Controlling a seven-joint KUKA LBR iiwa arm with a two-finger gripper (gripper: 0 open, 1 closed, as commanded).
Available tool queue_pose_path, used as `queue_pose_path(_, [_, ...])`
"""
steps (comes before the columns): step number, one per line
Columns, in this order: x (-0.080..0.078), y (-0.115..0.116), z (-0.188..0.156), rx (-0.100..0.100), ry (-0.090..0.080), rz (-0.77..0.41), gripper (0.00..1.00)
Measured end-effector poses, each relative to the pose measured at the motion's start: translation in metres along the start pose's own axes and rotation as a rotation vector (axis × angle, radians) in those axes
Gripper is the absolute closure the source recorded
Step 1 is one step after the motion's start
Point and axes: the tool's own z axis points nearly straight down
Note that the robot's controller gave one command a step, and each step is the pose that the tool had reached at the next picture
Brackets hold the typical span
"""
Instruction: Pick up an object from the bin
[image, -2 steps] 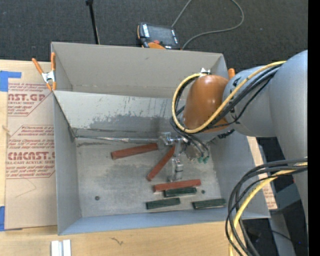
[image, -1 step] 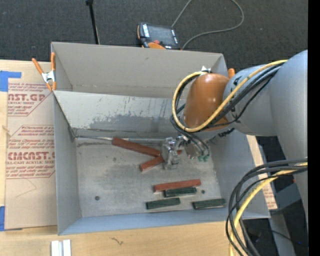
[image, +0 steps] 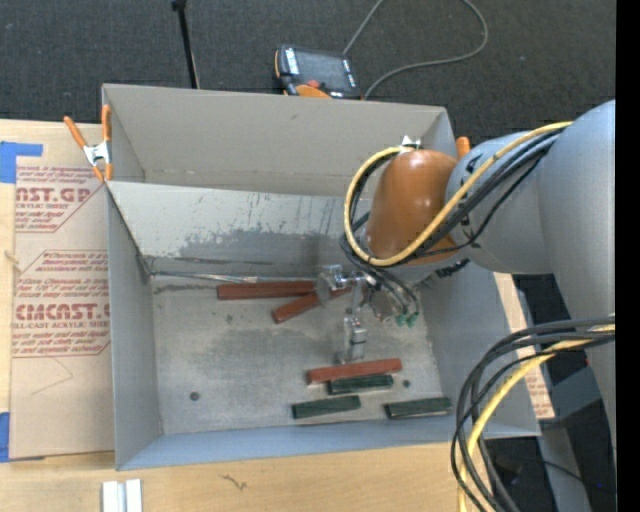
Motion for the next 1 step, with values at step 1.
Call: queue_pose_path(1, [0.1042,-0.0173,-0.0506,0.000,0.006,-0.002,0.00])
